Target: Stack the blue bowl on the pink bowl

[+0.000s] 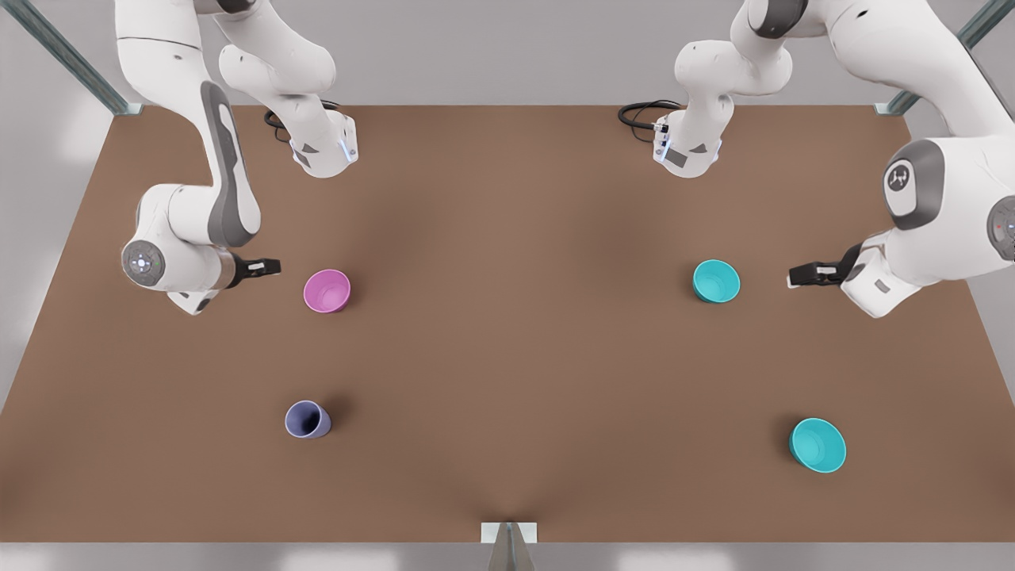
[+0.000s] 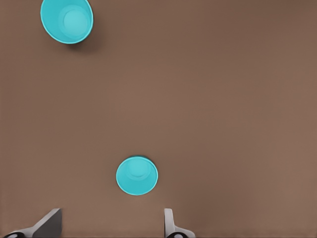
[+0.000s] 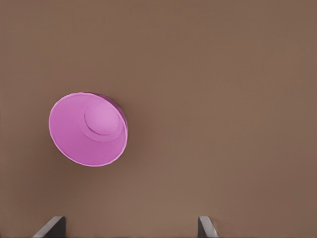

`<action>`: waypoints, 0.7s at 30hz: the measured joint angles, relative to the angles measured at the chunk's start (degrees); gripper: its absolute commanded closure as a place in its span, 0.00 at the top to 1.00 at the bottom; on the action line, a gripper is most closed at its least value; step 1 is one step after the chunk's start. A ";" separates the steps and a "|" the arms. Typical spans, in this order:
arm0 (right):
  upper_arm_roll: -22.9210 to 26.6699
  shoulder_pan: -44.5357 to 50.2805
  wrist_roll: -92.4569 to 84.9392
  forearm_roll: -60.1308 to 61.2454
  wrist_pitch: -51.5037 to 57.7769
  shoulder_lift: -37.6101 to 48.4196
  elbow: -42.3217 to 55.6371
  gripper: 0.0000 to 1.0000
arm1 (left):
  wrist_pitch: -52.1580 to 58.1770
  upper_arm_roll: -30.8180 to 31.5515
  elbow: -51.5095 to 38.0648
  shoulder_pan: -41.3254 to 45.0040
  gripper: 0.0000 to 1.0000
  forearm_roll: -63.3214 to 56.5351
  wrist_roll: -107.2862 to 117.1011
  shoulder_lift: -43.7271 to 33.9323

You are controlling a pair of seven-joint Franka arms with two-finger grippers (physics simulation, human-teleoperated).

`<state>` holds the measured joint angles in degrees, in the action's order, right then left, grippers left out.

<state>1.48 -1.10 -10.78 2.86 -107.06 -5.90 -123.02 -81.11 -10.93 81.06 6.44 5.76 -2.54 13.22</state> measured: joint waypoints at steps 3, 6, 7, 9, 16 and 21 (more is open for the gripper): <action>0.13 -0.84 1.69 3.40 -7.53 -0.17 -6.21 1.00 | 0.33 -0.11 0.00 -0.04 1.00 -0.01 -0.06 0.17; 0.18 -1.08 3.14 6.09 -12.55 -1.58 -8.11 1.00 | 0.57 -0.12 0.00 -0.03 1.00 -0.01 -0.11 0.20; 0.19 -1.00 3.57 6.89 -13.81 -2.52 -8.04 1.00 | 0.62 -0.12 0.00 -0.03 1.00 -0.02 -0.13 0.22; 0.19 -0.89 4.39 8.15 -15.89 -4.01 -8.21 1.00 | 0.72 -0.12 0.00 -0.02 1.00 -0.03 -0.16 0.20; 0.19 -0.50 7.13 9.72 -19.28 -7.96 -9.45 1.00 | 1.18 -0.12 0.00 -0.02 1.00 -0.02 -0.25 0.28; 0.17 0.08 9.10 9.91 -20.06 -10.90 -9.02 1.00 | 1.30 -0.12 0.00 -0.06 1.00 -0.05 -0.29 0.29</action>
<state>1.65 -1.02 -1.69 12.77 -127.12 -16.80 -132.03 -79.81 -11.05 81.06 6.38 5.71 -2.83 13.51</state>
